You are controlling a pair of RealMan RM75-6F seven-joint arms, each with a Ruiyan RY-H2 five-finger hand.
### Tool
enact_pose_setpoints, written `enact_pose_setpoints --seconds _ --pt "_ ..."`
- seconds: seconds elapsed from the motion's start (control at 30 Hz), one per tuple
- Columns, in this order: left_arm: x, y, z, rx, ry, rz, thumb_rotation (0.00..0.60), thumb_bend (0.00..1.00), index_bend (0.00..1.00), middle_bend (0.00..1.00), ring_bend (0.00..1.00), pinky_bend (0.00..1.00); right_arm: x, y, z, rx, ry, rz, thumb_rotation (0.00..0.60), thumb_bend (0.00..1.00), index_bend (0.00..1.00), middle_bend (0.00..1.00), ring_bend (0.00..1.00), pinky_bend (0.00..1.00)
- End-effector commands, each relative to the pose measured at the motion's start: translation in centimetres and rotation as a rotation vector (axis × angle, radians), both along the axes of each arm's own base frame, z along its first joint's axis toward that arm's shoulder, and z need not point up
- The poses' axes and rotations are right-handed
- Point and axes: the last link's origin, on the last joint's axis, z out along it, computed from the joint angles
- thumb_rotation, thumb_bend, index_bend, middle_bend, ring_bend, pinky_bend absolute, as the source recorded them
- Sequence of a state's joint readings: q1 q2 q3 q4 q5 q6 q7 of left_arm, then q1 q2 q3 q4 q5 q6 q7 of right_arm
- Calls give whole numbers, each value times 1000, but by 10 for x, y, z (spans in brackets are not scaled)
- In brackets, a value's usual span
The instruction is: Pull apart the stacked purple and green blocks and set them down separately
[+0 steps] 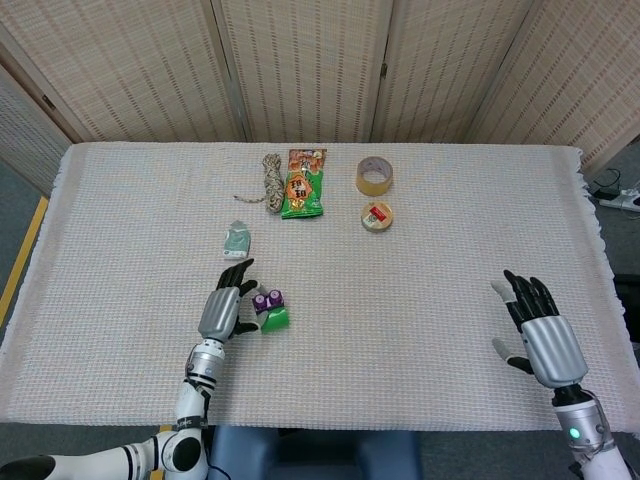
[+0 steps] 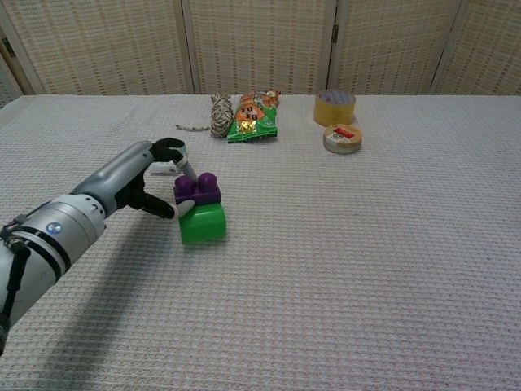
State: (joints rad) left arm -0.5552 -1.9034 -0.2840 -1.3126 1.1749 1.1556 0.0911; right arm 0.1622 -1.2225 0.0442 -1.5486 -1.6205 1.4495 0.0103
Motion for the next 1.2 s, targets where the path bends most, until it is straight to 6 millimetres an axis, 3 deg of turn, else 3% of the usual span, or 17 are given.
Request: enact_pose_setpoints --seconds 0.03,0.2,0.53,0.77,0.97,1.2 --pt "-3 0 11 -5 -37 35 600 502 704 97 0 0 0 -9 -5 37 -28 0 600 332 0 0 0 0" --pt "3 -1 20 -15 -115 64 600 502 709 97 0 0 2 -12 -5 43 -55 9 600 332 0 0 0 0" --pt "28 -2 50 -28 -218 68 600 502 720 98 0 0 32 -36 -11 181 -206 80 600 332 0 0 0 0" --pt "51 5 75 -2 -219 42 600 503 721 98 0 0 46 -58 -34 255 -297 89 600 331 0 0 0 0" --pt "67 10 94 6 -263 56 600 503 721 98 0 0 73 -73 -43 369 -438 84 600 332 0 0 0 0" --pt "72 8 101 -25 -301 78 600 503 722 99 0 0 99 -102 -59 443 -615 39 600 332 0 0 0 0"
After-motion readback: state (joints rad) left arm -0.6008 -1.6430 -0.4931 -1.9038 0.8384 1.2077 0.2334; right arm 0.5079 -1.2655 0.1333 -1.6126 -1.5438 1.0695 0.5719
